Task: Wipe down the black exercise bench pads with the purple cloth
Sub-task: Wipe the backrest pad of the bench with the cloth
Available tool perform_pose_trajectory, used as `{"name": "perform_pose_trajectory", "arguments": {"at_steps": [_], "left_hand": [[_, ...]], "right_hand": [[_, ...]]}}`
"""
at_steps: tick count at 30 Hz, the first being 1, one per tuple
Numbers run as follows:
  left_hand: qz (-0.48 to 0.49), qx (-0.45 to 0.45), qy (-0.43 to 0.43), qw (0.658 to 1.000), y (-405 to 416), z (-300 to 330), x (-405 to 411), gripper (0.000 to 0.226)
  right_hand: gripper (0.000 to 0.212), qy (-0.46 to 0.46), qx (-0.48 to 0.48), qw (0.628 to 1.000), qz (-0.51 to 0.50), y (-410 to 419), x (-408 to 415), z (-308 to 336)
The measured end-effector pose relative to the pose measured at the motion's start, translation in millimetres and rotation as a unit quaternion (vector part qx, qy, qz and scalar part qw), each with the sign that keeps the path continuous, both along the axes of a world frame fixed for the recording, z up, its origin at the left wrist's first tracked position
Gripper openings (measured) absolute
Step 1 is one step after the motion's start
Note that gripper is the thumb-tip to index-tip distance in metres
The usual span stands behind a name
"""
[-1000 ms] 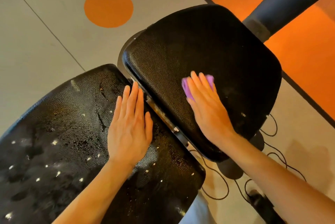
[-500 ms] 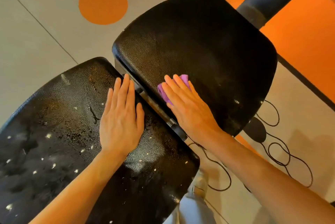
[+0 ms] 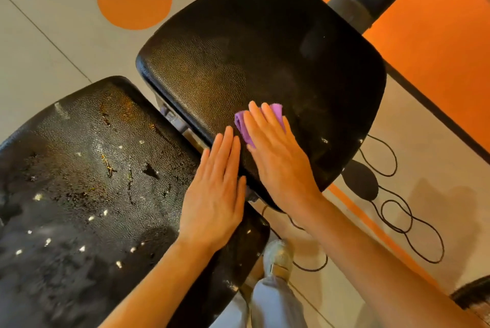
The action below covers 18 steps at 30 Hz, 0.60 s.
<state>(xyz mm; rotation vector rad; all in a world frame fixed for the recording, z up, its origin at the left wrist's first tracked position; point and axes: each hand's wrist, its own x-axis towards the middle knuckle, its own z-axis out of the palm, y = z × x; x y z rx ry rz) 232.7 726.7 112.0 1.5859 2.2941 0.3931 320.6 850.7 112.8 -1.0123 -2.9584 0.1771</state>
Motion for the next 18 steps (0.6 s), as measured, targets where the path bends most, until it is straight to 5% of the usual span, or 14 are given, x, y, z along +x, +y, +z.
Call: {"name": "perform_pose_trajectory", "arguments": {"at_steps": [3,6,9,12,15,18], "left_hand": [[0.001,-0.009,-0.001,1.000,0,-2,-2,0.064],[-0.008,-0.014,0.005,1.000,1,1,0,0.064],[-0.007,-0.022,0.006,1.000,0,2,-2,0.064],[-0.006,-0.027,-0.008,1.000,1,3,-1,0.066],[-0.007,-0.033,0.002,0.999,2,4,-2,0.071],[-0.015,-0.041,0.016,0.999,3,5,-2,0.076]], "right_hand": [[0.066,-0.020,0.004,0.999,0.033,-40,64,8],[0.053,-0.019,0.038,0.996,0.078,-10,83,-2],[0.046,0.002,0.015,0.997,-0.082,62,50,-2],[0.048,0.037,-0.016,0.985,-0.169,42,43,5],[0.053,0.017,-0.009,0.998,-0.066,-36,70,10],[0.044,0.001,0.024,0.999,0.027,4,92,6]]}}
